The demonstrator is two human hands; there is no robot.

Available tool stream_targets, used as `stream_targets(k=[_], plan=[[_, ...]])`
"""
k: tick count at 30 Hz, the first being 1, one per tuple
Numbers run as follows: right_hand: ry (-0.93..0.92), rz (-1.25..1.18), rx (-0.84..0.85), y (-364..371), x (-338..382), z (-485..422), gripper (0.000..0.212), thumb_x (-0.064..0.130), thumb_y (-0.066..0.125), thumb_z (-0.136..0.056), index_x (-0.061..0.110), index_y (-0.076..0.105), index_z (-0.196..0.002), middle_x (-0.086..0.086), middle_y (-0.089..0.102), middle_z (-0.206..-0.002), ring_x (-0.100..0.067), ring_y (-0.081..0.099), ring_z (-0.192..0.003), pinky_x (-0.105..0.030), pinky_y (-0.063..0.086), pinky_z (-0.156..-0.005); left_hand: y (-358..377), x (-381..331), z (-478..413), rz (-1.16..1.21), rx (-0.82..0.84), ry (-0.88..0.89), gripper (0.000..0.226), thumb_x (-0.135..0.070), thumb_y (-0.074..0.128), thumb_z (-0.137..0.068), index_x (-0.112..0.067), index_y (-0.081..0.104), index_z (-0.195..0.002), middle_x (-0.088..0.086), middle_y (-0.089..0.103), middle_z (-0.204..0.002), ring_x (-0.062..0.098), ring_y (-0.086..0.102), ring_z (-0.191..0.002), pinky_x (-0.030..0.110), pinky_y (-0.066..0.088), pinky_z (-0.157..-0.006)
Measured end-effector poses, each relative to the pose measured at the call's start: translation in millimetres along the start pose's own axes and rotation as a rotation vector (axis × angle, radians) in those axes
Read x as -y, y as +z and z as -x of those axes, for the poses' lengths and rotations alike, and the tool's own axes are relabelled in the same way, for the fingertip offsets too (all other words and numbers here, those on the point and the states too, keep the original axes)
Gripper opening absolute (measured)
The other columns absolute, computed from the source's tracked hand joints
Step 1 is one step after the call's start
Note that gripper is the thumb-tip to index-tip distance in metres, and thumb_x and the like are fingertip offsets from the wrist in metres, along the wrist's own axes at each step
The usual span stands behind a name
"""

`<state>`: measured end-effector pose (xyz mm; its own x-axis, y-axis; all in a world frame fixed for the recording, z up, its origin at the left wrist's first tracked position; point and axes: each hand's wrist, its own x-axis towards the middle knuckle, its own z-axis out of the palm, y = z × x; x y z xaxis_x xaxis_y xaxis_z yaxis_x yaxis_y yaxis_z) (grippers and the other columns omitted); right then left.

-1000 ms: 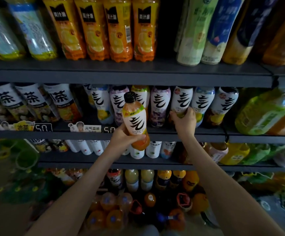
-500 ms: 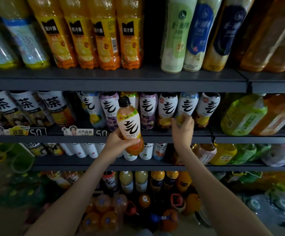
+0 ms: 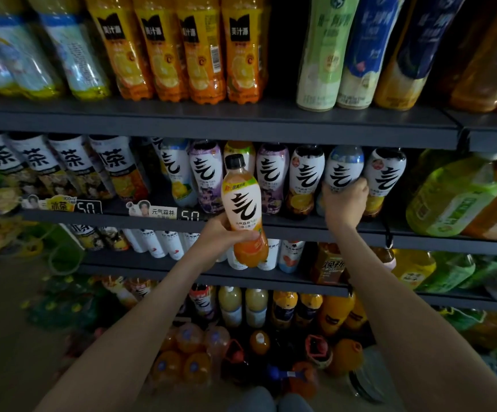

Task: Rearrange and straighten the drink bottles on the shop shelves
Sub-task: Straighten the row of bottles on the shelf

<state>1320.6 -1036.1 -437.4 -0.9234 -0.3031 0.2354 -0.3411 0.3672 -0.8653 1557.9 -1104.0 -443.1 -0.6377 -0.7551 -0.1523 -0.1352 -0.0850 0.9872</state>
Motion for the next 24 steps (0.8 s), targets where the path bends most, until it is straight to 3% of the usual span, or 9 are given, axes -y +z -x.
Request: stream_targets(k=[7, 9, 14, 18, 24], plan=[[0.04, -0.141, 0.062, -41.2, 9.8, 44.6, 0.072, 0.027, 0.075, -0.078, 0.007, 0.037, -0.136, -0.012, 0.047, -0.133, -0.026, 0.044, -0.125, -0.029, 0.039, -0.092, -11.2, -21.7, 29.0, 0.001, -0.037, -0.055, 0.049, -0.01, 0.079, -0.074, -0.023, 0.059, -0.116, -0.007, 0.067, -0.113, 0.01, 0.063, -0.104, 0.031, 0.052, -0.087], [0.03, -0.155, 0.085, -54.1, 19.1, 57.5, 0.071, 0.028, 0.075, -0.079, 0.009, 0.038, -0.137, -0.01, 0.047, -0.133, -0.022, 0.044, -0.123, -0.026, 0.039, -0.088, -20.1, -30.2, 40.0, -0.008, -0.051, -0.08, 0.049, -0.012, 0.079, -0.074, -0.023, 0.06, -0.117, -0.007, 0.068, -0.112, 0.01, 0.064, -0.103, 0.032, 0.053, -0.087], [-0.012, -0.195, 0.208, -62.9, 50.5, 97.7, 0.066, 0.025, 0.076, -0.077, 0.012, 0.043, -0.133, -0.005, 0.048, -0.126, -0.016, 0.046, -0.115, -0.029, 0.042, -0.087, -54.0, -41.6, 63.1, 0.001, -0.108, -0.109, 0.043, -0.011, 0.077, -0.076, -0.027, 0.059, -0.111, -0.017, 0.065, -0.101, -0.001, 0.062, -0.092, 0.017, 0.051, -0.071], [-0.045, -0.251, 0.339, -28.3, 79.7, 135.8, 0.065, 0.024, 0.08, -0.071, 0.016, 0.047, -0.127, -0.001, 0.053, -0.119, -0.012, 0.052, -0.108, -0.033, 0.05, -0.086, -97.6, -43.7, 75.0, -0.033, -0.165, -0.105, 0.047, -0.012, 0.078, -0.076, -0.028, 0.055, -0.114, -0.02, 0.062, -0.102, -0.004, 0.059, -0.092, 0.015, 0.049, -0.07], [-0.012, -0.342, 0.445, 63.0, 139.4, 204.2, 0.055, 0.021, 0.079, -0.073, 0.019, 0.047, -0.117, -0.001, 0.055, -0.113, -0.012, 0.057, -0.103, -0.036, 0.055, -0.084, -202.6, -44.5, 79.9, -0.097, -0.224, -0.113, 0.054, -0.017, 0.081, -0.072, -0.026, 0.055, -0.119, -0.009, 0.063, -0.114, 0.013, 0.059, -0.106, 0.036, 0.05, -0.09]])
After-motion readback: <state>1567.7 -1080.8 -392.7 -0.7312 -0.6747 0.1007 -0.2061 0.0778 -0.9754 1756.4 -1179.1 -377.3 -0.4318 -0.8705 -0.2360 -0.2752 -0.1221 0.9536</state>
